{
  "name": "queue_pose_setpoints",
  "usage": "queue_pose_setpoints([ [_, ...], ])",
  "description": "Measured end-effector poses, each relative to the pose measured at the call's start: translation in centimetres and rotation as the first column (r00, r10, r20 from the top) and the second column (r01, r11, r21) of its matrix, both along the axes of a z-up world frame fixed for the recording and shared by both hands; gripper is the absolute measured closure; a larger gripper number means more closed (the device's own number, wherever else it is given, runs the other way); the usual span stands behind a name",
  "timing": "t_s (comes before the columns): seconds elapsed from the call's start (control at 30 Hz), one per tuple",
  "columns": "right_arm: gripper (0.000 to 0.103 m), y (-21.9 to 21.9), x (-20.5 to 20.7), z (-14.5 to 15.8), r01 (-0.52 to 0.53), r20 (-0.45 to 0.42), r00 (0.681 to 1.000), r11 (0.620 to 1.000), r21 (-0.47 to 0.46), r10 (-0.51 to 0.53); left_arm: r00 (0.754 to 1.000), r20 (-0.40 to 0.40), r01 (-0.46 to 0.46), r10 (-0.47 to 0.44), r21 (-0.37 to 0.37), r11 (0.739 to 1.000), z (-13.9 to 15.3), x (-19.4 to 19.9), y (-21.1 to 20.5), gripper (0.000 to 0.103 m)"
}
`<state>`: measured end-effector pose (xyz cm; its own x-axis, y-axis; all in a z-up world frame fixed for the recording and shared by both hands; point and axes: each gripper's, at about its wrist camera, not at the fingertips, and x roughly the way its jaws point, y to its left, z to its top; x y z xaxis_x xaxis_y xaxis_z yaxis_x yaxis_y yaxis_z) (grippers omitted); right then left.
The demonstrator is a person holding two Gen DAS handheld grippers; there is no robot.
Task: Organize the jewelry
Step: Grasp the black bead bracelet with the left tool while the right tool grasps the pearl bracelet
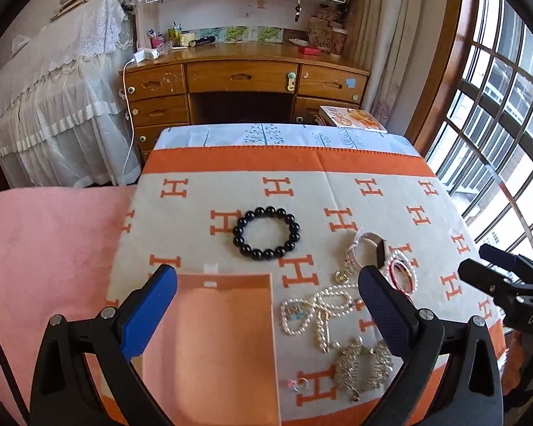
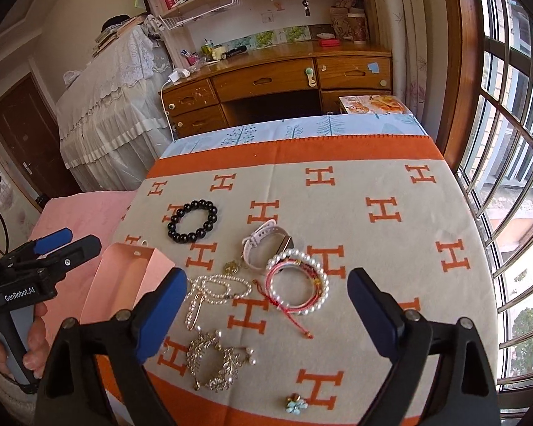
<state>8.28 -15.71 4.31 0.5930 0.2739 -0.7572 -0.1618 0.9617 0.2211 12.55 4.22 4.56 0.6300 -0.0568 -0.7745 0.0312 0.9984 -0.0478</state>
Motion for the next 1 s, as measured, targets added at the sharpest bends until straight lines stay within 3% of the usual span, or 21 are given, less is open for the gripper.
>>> queue_pose_setpoints([
  [0.1,0.02,0.0,2.5,-0.1,-0.014,-0.04,0.999,1.0,-0.019,0.013,0.999,-0.032,0.04,-0.038,0.074,0.996,-0.4,3.1,-0.4,0.002],
  [0.23,0.028,0.3,5.4,-1.5,-0.058,-0.115,0.992,0.995,-0.079,0.049,0.988,-0.129,0.101,-0.09,0.084,0.991,-2.6,6.8,-1.3,0.002],
  [0.4,0.054,-0.3,7.8,-5.3,-0.138,-0.242,0.964,0.983,-0.117,0.106,0.965,-0.229,0.15,-0.127,0.083,0.985,-6.1,10.0,-3.0,0.007],
  [0.53,0.056,-1.1,9.0,-8.0,-0.197,-0.319,0.931,0.98,-0.028,0.178,0.943,-0.305,0.156,-0.131,0.06,0.986,-8.8,12.0,-3.6,0.012],
  [0.7,0.057,-1.7,9.9,-9.2,-0.23,-0.331,0.915,0.972,0.044,0.231,0.918,-0.375,0.141,-0.127,0.008,0.99,-11.3,13.8,-3.5,0.022],
  [0.87,0.057,-1.4,10.6,-10.0,-0.293,-0.332,0.891,0.951,0.099,0.309,0.904,-0.409,0.13,-0.126,-0.017,0.991,-12.6,14.5,-3.4,0.024],
  [0.93,0.067,-1.2,10.8,-10.3,-0.31,-0.332,0.882,0.942,0.128,0.335,0.901,-0.415,0.131,-0.127,-0.021,0.991,-13.0,14.8,-3.5,0.026],
  [1.0,0.093,-1.0,11.0,-10.9,-0.319,-0.353,0.868,0.937,0.144,0.35,0.895,-0.427,0.13,-0.128,-0.024,0.991,-13.4,15.0,-3.7,0.028],
])
